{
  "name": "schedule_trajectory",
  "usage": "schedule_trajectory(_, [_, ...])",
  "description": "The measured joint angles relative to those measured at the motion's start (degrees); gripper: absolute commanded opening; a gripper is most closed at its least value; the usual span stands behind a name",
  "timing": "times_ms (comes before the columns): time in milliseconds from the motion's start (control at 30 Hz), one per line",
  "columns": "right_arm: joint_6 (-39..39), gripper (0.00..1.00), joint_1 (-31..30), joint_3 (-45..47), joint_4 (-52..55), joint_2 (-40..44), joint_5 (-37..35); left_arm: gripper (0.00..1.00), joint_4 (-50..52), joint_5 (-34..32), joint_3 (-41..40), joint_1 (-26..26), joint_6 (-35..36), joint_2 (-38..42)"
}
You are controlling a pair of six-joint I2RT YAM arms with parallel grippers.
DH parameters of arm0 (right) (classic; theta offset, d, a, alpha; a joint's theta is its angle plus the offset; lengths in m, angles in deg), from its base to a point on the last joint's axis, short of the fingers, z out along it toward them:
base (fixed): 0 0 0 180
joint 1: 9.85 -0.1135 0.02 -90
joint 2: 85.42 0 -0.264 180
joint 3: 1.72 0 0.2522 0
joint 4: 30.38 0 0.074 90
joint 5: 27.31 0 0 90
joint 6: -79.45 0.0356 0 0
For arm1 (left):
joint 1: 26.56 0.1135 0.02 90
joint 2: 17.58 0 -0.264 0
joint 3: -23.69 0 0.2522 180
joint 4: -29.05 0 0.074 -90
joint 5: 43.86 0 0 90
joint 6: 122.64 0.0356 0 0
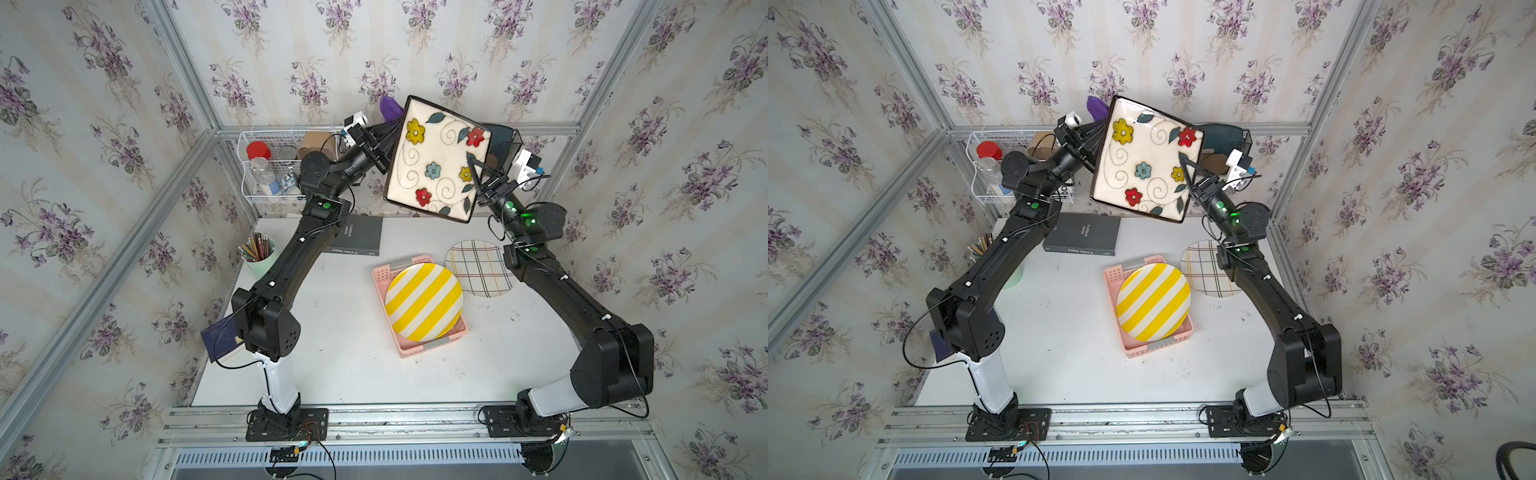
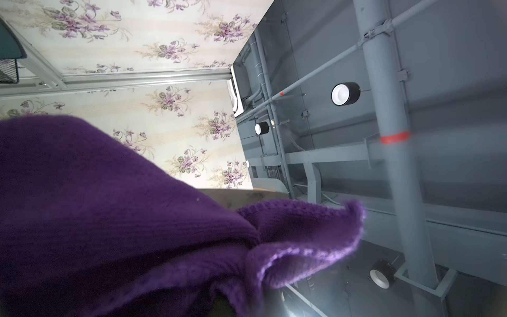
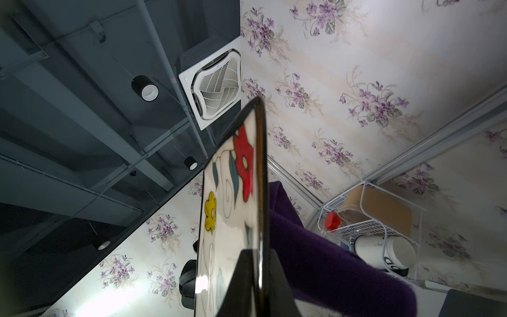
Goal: Wipe the wet plate dry
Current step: Wipe the plate with towel.
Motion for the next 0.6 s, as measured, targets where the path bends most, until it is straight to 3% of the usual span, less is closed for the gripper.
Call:
schedule_trajectory(167, [-1.29, 0.0, -2.25, -5.92, -2.19, -3.34, 0.55, 0.0, -1.99, -2.08, 0.63, -2.51, -1.62, -1.16])
schedule_trajectory(300, [-2.91, 0.0, 0.31, -13.27, 0.76, -6.29, 3.85, 0.0, -2.49, -0.02, -0.81, -4.22, -2.45, -2.03])
schedule_trajectory(433, [-3.23, 0.0, 3.26, -13.4, 3.13, -5.68, 3.15, 0.0, -3.67, 0.94, -3.32, -3.19, -3.37, -1.4])
schedule_trajectory(600, [-3.54, 0.0, -1.81, -15.8, 4.66, -7.63, -0.94, 0.0, -4.07, -0.44, -3.87, -1.42, -3.28, 0.22])
